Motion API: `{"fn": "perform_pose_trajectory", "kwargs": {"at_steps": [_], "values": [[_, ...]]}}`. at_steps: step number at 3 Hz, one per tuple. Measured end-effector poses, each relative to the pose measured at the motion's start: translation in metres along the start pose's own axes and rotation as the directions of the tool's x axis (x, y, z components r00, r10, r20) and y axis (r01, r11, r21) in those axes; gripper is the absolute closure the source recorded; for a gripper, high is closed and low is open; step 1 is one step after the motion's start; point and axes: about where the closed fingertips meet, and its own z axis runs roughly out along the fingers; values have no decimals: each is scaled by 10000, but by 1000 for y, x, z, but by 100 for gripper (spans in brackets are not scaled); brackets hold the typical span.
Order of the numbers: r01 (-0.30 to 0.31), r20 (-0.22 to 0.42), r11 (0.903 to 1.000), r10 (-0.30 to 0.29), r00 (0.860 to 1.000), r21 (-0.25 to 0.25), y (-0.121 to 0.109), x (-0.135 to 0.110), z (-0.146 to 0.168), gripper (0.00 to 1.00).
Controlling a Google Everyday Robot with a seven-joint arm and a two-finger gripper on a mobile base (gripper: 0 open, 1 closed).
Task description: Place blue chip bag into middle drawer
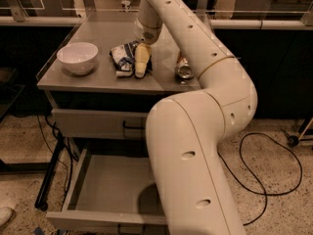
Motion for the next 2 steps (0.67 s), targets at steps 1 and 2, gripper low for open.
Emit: {"fn": "perform_pose_trajectory", "kwargs": {"at_steps": [1, 2], "values": [[0, 0, 10000, 0, 10000, 0, 0, 0, 0, 24], [0, 0, 10000, 0, 10000, 0, 0, 0, 0, 47]]}}
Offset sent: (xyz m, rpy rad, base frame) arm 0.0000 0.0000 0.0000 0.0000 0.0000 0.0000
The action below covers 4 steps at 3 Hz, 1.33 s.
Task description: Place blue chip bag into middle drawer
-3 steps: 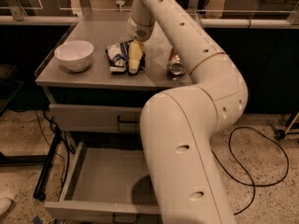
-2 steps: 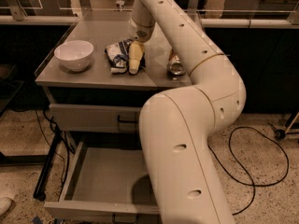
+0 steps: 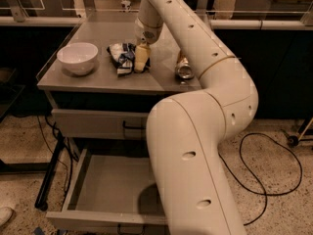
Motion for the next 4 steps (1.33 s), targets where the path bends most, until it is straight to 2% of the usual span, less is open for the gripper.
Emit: {"fn": "perform_pose_trajectory", "kwargs": {"at_steps": [2, 3, 4], "values": [[123, 157, 9999, -123, 9998, 13, -1, -4, 5, 92], [186, 406, 9997, -192, 9990, 153, -4, -10, 5, 100], [191, 872, 9987, -232, 9959, 476, -10, -14, -11, 100]]}}
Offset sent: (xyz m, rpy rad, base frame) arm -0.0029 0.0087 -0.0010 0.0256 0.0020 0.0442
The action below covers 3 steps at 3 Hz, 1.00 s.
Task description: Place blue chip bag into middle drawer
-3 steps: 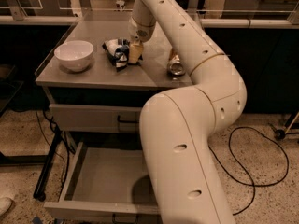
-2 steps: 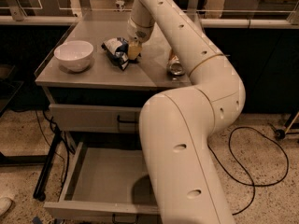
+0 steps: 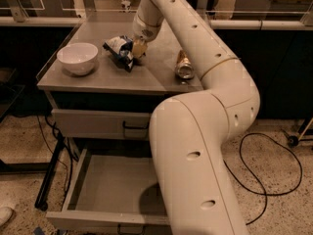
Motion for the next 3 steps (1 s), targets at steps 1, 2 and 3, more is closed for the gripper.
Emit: {"fn": "perform_pose_trajectory", "kwargs": {"at_steps": [1, 2, 3], "values": [[167, 336, 9987, -183, 9993, 483, -7, -6, -27, 100], [168, 335, 9987, -184, 9993, 484, -7, -6, -27, 100], [311, 35, 9968, -315, 9995, 734, -3, -4, -50, 100]]}}
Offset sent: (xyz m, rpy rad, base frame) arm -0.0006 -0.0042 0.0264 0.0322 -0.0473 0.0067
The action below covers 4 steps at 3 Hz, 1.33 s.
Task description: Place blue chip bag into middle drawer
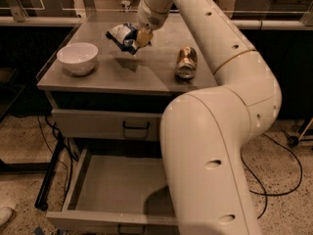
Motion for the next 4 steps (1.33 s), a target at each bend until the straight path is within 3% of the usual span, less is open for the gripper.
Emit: {"fn": "perform_pose_trajectory", "kwargs": {"at_steps": [2, 3, 4], "values": [[-464, -416, 9989, 460, 9981, -84, 46, 8, -47, 100], [-420, -591, 9982, 394, 9975, -439, 60, 10, -36, 100], [-358, -503, 9991, 347, 9981, -208, 58, 6, -55, 100]]}}
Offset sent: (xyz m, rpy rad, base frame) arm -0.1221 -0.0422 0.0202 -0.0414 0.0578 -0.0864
